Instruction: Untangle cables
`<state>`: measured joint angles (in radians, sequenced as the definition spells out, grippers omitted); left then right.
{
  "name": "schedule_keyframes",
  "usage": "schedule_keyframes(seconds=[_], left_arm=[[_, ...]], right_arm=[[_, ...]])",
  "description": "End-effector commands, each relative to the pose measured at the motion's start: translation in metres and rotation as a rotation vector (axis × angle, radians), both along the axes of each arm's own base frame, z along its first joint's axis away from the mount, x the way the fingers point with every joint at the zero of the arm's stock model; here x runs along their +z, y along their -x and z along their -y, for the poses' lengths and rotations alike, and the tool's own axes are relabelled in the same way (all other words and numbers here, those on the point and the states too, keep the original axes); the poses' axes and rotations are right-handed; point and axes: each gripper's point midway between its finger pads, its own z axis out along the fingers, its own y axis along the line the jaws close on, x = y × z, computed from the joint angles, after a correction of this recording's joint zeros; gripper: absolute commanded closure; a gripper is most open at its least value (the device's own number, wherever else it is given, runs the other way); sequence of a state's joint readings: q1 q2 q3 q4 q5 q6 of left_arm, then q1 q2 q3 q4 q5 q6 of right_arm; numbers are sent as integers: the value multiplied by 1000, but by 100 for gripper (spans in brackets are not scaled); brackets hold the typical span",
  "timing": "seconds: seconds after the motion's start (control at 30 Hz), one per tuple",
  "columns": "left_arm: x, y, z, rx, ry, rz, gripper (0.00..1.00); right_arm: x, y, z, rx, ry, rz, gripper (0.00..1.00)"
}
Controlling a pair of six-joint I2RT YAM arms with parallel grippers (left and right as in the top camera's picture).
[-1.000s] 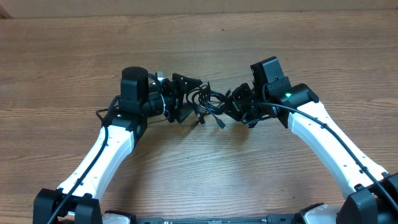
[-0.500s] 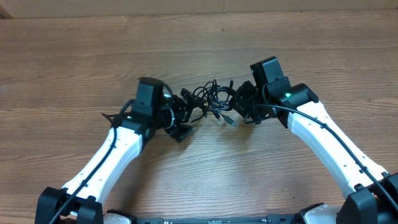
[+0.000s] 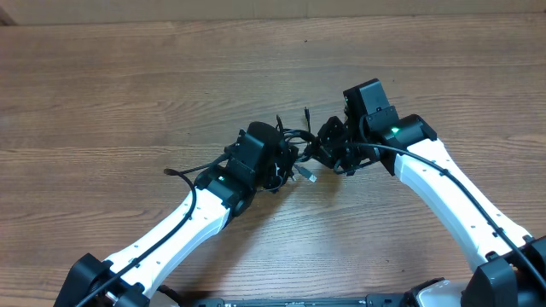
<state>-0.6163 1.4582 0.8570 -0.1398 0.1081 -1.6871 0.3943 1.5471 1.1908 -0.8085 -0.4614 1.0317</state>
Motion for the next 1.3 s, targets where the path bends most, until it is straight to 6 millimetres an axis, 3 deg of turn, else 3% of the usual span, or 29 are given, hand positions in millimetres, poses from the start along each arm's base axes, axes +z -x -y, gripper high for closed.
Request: schedule_keyframes(seconds=[0.0,0.1,0.13,0.17,0.23,0.33,0.43,0.47,0.6,0.7,0.8,0.97,1.03,1.27], left_arm=[[6,-16,-16,63,-69,74,96],[14,-27,-21,-67,-85,156,96],[18,-29,-22,-118,-74,179,96],[26,-33,-26,-229,-49,236,96],[35,-32,-33,-367,-16,306,96],[48,-33,-54,-471,60,378,96],[58,-35,-73,-483,125,402,96],[63,-31,-76,-515,154,424,95],[73,-16,-64,-653,182,517,95],[87,-9,-57,-750,196,638,96],[103,-4,-52,-846,197,794,95],[104,-3,-52,-872,167,846,96],[103,-3,-52,-878,159,855,96],[106,4,-50,-952,137,960,91]], right_arm=[[5,14,-10,13,-71,-79,96],[-1,13,-3,-8,-25,-79,96],[-3,11,2,-22,3,-72,91],[-7,9,7,-38,37,-63,76],[-11,3,16,-62,91,-38,61],[-12,-4,21,-62,131,9,46],[-6,-11,13,-53,86,43,33],[2,-13,1,-24,16,55,29],[23,-20,-22,36,-119,116,24],[25,-18,-27,52,-128,121,25],[27,-18,-34,70,-139,140,36],[35,-19,-42,193,-145,259,35],[37,-24,-42,279,-114,362,32],[38,-37,-36,547,44,675,0]])
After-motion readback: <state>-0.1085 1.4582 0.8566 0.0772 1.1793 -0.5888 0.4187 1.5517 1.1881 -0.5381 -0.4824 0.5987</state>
